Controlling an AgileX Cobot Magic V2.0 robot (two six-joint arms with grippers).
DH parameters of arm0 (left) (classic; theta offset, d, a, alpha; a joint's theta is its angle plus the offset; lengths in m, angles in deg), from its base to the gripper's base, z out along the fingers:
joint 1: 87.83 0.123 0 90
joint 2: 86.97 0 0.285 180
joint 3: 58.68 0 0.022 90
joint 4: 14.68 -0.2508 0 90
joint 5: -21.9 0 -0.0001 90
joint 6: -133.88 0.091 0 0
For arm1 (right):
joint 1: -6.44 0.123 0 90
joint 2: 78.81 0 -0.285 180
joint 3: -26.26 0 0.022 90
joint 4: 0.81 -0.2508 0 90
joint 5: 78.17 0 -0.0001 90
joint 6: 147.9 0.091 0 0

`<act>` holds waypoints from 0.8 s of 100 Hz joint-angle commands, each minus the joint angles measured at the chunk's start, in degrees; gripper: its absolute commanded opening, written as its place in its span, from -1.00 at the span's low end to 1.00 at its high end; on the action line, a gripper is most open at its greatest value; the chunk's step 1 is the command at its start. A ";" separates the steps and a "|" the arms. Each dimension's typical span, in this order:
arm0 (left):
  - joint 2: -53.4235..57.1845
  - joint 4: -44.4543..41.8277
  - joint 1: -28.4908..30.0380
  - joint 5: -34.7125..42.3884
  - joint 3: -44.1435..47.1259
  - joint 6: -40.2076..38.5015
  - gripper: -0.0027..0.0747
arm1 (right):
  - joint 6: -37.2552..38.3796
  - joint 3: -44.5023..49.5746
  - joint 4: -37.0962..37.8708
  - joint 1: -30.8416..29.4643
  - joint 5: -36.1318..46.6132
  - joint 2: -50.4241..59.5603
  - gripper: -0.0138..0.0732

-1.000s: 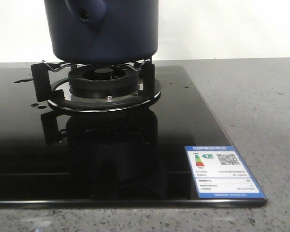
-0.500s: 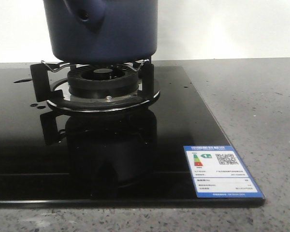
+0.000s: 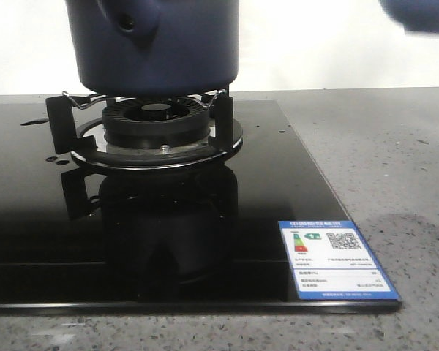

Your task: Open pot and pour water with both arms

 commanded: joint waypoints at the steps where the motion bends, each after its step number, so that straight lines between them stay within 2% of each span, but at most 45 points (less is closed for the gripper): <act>1: -1.42 2.86 -0.99 -4.17 -4.21 -0.06 -0.31 | -1.82 4.06 -2.25 -0.90 3.56 2.88 -0.78; 28: -8.43 3.00 -3.43 -6.24 -7.95 3.81 -0.31 | -2.18 13.99 -0.18 -0.90 8.78 4.33 -0.78; 42: -10.70 3.15 -3.78 -6.24 -7.95 4.81 -0.31 | -2.18 14.02 3.63 -0.90 9.02 5.65 -0.78; 80: -14.84 3.28 -3.78 -5.89 -7.95 6.37 -0.31 | -1.58 14.02 5.12 -0.90 9.80 7.79 -0.77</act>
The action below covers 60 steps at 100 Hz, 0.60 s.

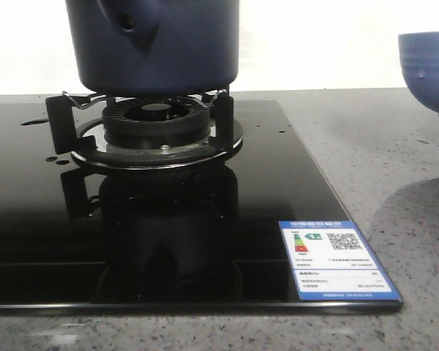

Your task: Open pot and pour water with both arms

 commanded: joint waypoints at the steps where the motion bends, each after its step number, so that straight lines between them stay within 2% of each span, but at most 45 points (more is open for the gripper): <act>1: 1.42 3.50 -0.39 -2.26 -2.29 0.66 -0.31 | -0.12 -1.34 0.15 -0.36 1.70 2.65 -0.77; 44: -2.08 4.58 -0.39 -2.15 -2.29 1.65 -0.31 | -0.12 -1.34 0.53 -0.36 3.60 3.45 -0.77; 60: -2.17 4.58 -0.39 -1.99 -2.64 4.57 -0.31 | -0.12 -1.34 0.81 -0.36 4.57 3.45 -0.78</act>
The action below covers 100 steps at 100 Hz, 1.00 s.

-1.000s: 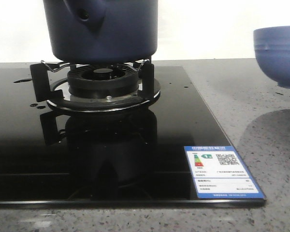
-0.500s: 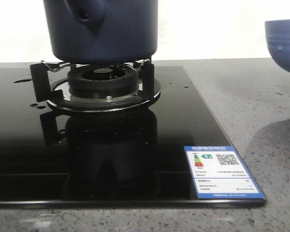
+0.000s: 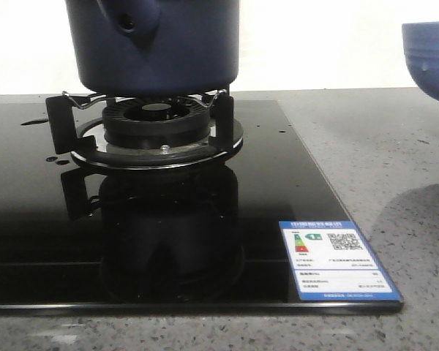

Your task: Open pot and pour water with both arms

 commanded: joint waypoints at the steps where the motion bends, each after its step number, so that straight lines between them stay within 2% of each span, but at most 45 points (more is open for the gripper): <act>1: 1.68 4.11 -0.39 -2.22 -2.28 1.52 -0.31 | -0.12 -1.33 0.19 -0.36 2.81 2.15 -0.78; 28: 1.36 4.11 -0.16 0.00 -4.21 1.52 -0.31 | -0.12 -1.33 0.41 -0.36 3.84 2.15 -0.78; 81: -1.95 4.11 -0.16 -0.73 -5.10 1.52 -0.29 | -0.12 -1.33 0.54 -0.36 4.00 2.15 -0.78; 88: -1.95 4.11 -0.16 -0.87 -5.10 1.52 -0.20 | -0.12 -1.33 0.54 -0.36 4.05 2.15 -0.78; 100: -1.95 4.11 -0.16 -0.87 -5.10 1.52 0.19 | -0.12 -1.33 0.54 -0.36 4.05 2.15 -0.77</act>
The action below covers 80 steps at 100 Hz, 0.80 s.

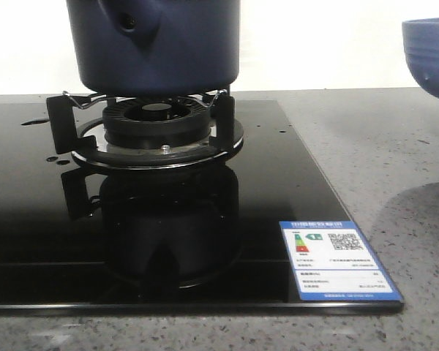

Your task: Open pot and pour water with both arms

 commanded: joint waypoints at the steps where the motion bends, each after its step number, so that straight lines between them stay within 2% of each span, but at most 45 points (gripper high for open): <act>1: 1.75 3.38 -0.16 -2.58 -1.84 0.00 0.22 | -0.12 -1.33 0.08 -0.36 2.34 2.15 -0.77; 9: 1.75 3.38 -0.16 -2.48 -1.94 -0.21 0.41 | -0.12 -1.33 0.08 -0.36 2.24 2.15 -0.77; 14: 2.00 3.38 -0.16 -2.48 -1.94 -0.30 0.46 | -0.12 -1.33 0.08 -0.36 2.14 2.15 -0.77; 45: 7.31 3.38 -0.16 -2.08 -1.94 -0.30 0.45 | -0.12 -1.33 0.34 -0.36 2.26 2.15 -0.78; 80: 24.79 3.38 -0.13 5.12 -1.94 -0.43 0.34 | -0.12 -1.24 1.02 -0.36 2.35 1.71 -0.77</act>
